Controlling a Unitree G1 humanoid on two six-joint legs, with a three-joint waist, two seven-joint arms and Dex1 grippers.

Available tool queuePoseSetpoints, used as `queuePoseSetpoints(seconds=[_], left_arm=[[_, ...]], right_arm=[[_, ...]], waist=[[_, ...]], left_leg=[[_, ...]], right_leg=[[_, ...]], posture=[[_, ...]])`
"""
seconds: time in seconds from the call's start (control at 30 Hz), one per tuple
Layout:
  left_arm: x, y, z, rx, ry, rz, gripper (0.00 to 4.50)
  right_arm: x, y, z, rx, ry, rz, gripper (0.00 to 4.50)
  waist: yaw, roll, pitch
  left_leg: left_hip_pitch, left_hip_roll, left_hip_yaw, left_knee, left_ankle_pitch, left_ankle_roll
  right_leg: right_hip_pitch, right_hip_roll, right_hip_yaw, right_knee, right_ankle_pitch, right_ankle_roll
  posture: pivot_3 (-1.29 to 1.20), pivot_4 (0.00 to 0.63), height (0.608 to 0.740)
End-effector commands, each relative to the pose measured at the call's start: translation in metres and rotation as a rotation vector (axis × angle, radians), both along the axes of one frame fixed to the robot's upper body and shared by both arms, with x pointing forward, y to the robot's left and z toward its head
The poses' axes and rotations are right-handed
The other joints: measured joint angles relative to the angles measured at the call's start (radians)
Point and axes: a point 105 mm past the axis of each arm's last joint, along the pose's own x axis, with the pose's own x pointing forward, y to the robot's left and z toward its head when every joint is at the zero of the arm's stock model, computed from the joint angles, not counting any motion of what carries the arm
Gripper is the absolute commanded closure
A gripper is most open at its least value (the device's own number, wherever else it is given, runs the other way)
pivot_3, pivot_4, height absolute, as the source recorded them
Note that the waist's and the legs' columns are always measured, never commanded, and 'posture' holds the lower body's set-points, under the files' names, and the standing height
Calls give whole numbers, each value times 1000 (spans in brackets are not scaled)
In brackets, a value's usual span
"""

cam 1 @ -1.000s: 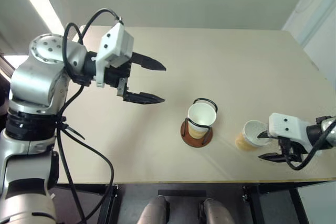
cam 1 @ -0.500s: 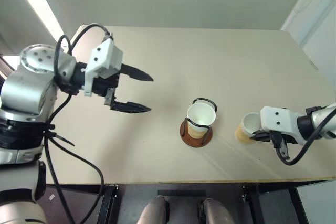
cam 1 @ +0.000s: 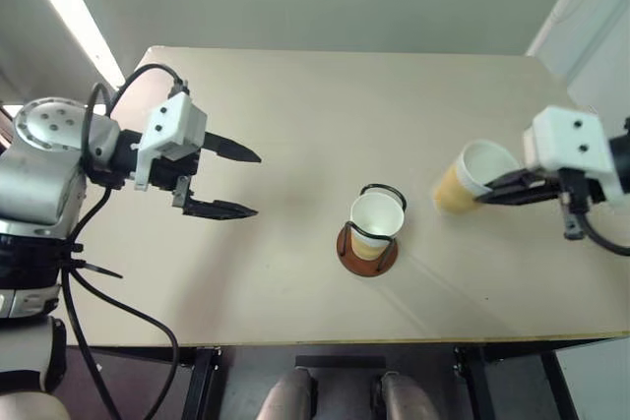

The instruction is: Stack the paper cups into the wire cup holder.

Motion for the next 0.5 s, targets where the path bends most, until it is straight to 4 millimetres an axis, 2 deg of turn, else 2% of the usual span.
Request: queuePoseSetpoints(seconds=[0.03, 0.13, 0.27, 0.5], left_arm=[[-3, -3, 12, -13, -59, -15, 0], [-2, -7, 11, -18, -59, -25, 0], [-2, -9, 11, -21, -57, -35, 0], [-2, -11, 11, -23, -55, -37, 0]], right_arm=[[-8, 27, 11, 11, -12, 118, 4446], [-8, 46, 13, 19, -6, 176, 4446], [-5, 58, 14, 25, 1, 217, 4446], [4, 55, -2, -9, 14, 219, 4446]], waist=[[-3, 0, 0], [-6, 0, 0], [-5, 0, 0], [-5, 0, 0]], left_leg=[[0, 0, 0, 0, 0, 0], [0, 0, 0, 0, 0, 0], [0, 0, -1, 1, 0, 0], [-1, 0, -1, 0, 0, 1]], right_leg=[[0, 0, 0, 0, 0, 0], [0, 0, 0, 1, 0, -1], [-1, 0, -1, 0, -1, -1], [-1, 0, -1, 0, -1, -2]], posture=[[0, 150, 740], [0, 150, 740], [0, 150, 740], [0, 150, 740]])
